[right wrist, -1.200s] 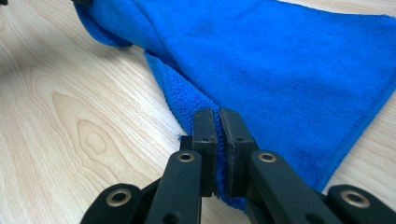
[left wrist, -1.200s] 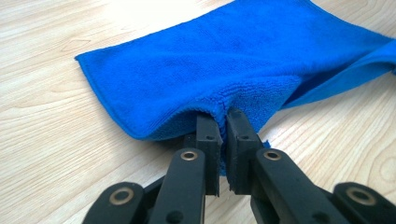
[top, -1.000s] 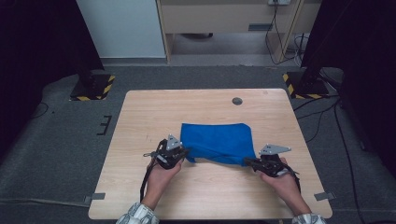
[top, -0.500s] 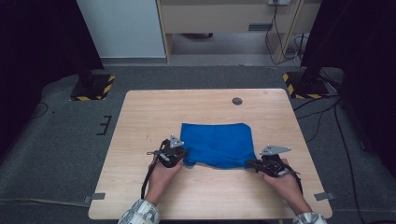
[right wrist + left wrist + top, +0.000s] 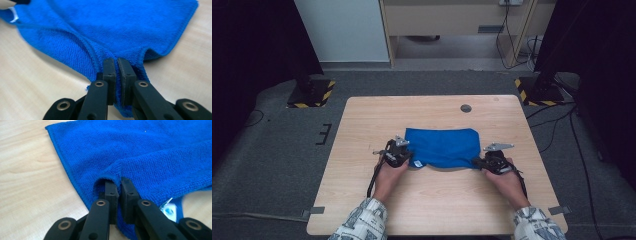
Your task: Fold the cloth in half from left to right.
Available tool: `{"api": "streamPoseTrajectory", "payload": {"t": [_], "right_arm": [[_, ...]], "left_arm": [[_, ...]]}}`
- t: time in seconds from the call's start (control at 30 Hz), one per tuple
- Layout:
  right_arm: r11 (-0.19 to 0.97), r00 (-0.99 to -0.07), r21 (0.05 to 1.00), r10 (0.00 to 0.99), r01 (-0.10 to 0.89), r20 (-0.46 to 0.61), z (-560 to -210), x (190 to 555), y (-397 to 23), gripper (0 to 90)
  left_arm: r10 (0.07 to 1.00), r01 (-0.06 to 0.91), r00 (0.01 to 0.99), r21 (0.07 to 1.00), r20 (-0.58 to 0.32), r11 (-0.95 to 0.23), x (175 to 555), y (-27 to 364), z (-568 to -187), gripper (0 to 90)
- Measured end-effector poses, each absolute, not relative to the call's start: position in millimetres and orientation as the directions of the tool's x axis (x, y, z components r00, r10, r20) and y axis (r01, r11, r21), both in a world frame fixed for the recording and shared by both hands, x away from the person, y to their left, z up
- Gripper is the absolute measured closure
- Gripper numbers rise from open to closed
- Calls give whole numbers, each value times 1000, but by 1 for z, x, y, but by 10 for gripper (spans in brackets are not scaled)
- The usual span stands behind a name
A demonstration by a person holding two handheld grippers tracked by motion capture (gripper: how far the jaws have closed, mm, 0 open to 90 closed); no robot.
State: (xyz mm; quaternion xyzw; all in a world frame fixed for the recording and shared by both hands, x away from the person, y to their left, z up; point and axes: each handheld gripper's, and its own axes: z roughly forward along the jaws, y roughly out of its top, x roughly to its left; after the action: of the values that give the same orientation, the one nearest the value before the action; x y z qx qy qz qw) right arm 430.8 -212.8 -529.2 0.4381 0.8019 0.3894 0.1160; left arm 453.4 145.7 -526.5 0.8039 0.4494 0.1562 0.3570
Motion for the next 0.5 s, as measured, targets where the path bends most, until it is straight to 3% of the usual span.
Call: {"api": "streamPoseTrajectory", "payload": {"t": [0.13, 0.3, 0.5], "right_arm": [[309, -576, 719, 802, 623, 155, -528, 439, -208, 827], [293, -557, 732, 819, 615, 139, -523, 430, -211, 595], [268, -551, 758, 822, 595, 142, -514, 411, -217, 457]], "left_arm": [[832, 604, 550, 722, -70, -338, 456, 147, -527, 813], [841, 573, 537, 761, -68, -304, 448, 151, -517, 602], [841, 534, 539, 794, -53, -292, 431, 152, -502, 559]]}}
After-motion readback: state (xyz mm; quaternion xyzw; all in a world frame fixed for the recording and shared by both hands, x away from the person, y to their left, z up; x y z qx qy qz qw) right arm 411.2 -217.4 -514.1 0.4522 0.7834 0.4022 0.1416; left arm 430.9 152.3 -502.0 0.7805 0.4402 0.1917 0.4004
